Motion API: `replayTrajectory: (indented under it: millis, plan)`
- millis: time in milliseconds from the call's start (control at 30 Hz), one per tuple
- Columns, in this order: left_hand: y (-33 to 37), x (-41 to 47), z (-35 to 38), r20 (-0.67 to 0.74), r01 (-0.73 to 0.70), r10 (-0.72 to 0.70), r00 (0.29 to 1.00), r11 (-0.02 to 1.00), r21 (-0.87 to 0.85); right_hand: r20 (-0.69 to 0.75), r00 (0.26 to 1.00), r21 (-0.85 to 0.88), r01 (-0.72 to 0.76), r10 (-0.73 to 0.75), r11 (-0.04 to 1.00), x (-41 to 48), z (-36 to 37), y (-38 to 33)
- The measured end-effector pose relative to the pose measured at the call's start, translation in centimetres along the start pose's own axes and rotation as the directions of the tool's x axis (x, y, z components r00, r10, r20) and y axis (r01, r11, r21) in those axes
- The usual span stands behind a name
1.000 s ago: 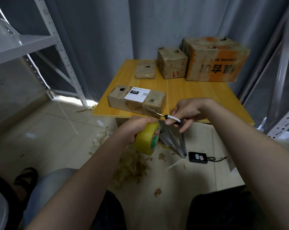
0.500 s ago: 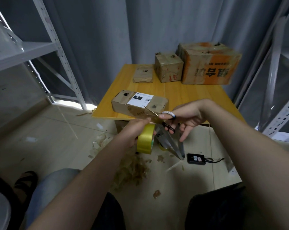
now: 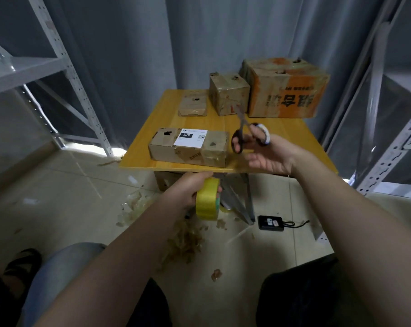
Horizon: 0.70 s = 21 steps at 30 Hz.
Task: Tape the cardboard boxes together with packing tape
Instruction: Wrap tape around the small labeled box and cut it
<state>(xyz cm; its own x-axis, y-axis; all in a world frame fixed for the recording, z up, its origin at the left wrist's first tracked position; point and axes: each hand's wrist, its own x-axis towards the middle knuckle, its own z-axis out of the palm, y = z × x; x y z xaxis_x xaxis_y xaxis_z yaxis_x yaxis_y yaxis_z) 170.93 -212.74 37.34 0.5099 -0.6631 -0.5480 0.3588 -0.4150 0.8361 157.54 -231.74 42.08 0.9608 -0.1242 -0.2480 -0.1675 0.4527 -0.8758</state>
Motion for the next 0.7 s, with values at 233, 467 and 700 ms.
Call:
replayTrajectory:
  millis: [233, 467, 700]
  plan:
    - [0.1, -4.2, -1.3, 0.166, -0.195, 0.162, 0.973, 0.96, 0.201, -0.751, 0.655, -0.518, -0.502, -0.086, 0.693, 0.5, -1.2, -0.4]
    - [1.8, -6.4, -1.3, 0.097, -0.492, 0.487, 0.868, 0.869, 0.045, -0.55, 0.618, -0.835, -0.393, -0.562, 0.386, 0.2, 1.6, -0.8]
    - [2.5, -8.0, -1.0, 0.02, -0.657, 0.66, 0.751, 0.744, 0.122, -0.111, 0.829, -0.794, 0.257, -0.548, 0.55, -0.9, 8.2, -0.1]
